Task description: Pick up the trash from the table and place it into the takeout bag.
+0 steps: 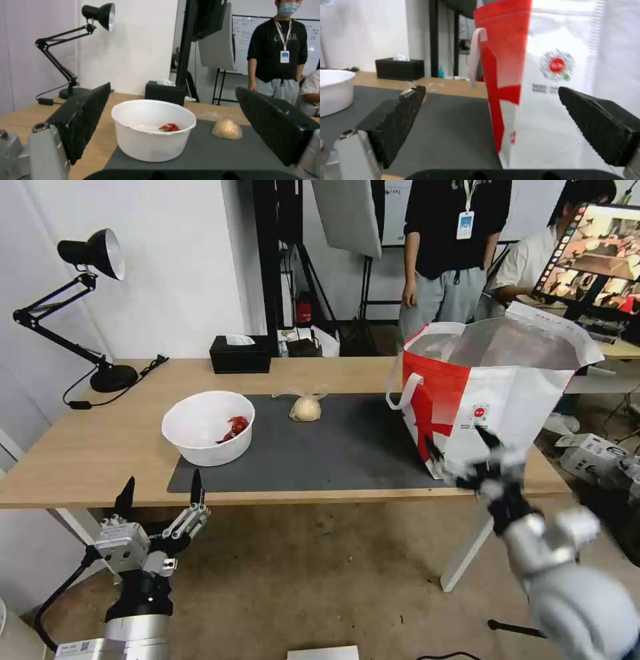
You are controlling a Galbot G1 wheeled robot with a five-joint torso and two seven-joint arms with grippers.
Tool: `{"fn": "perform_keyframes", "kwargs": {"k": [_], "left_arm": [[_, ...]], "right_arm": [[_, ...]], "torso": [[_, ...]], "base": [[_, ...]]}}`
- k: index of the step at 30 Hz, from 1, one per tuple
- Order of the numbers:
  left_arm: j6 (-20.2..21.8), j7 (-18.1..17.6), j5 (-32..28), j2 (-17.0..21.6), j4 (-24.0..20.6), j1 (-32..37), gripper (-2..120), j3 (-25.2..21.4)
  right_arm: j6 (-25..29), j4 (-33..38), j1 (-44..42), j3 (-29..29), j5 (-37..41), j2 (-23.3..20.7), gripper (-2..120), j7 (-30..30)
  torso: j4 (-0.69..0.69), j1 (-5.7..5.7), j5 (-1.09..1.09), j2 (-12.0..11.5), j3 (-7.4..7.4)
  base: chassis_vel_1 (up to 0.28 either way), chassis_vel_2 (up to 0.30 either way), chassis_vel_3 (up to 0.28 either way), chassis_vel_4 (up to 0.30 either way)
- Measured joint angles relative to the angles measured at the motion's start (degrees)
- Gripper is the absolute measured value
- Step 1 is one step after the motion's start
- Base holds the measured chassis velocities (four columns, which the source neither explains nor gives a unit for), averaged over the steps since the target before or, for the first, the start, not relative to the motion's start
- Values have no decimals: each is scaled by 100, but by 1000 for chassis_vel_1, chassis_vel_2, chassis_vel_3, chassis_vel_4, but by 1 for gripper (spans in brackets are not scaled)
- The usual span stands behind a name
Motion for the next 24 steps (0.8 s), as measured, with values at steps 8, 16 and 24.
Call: {"fn": "perform_keyframes", "kwargs": {"k": [8,16,24], "left_arm": [[240,-15,42,44,0,-2,100,118],[372,-48,28,117,0,-11,100,237],[461,-98,-6,237,0,6,100,209]], "right_arm": [[615,319,-717,16,-552,827,100,-48],[558,408,-683,-128,-746,993,100,42],[409,449,-652,-267,-852,1073,100,116]], "torso": [[2,1,-1,0,1],[2,1,0,0,1],[2,1,0,-1,1]], "base": [[0,0,0,0],[0,0,0,0],[0,0,0,0]]}}
